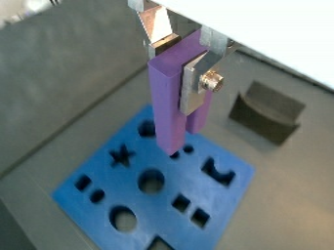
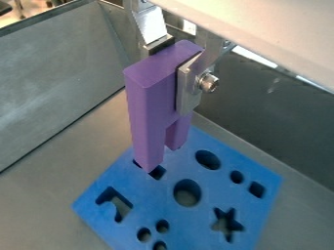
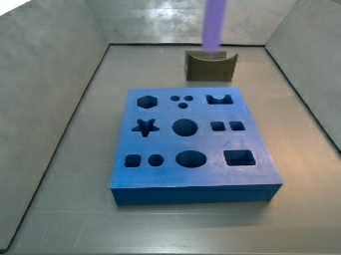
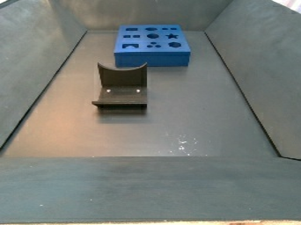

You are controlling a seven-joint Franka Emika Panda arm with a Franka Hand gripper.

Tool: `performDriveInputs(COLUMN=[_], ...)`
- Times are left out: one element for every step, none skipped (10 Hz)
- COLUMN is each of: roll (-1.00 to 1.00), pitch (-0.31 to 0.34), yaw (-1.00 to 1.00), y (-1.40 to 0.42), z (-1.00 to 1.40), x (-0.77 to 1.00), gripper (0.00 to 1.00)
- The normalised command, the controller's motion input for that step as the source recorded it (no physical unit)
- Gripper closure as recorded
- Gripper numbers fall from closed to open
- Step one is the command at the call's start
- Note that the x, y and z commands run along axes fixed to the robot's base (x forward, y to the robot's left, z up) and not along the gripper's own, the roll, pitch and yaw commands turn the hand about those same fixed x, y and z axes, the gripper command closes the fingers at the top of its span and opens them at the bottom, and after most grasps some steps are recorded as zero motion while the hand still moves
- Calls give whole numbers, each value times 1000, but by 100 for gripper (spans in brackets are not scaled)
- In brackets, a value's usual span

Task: Pick up the double-square object. Move up. Place the double-square object on the fixture. Regrasp the double-square object. Move to above the board. Insert the double-square object.
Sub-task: Insert the double-square object.

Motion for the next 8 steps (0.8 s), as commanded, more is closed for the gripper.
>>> performDriveInputs(roll=[0,9,17,34,6,0,0,60], pitch=[-220,-203,-197,-177,-149,-120,0,-103], yaw=[-23,0,0,0,0,0,0,0], y=[-117,-111,-97,-83,-77,-54,0,-9], z=[-643,-634,-620,-603,-580,-457,-37,-283], x=[354,337,320,320,329,229,0,0], gripper=[100,100,100,100,100,100,100,100])
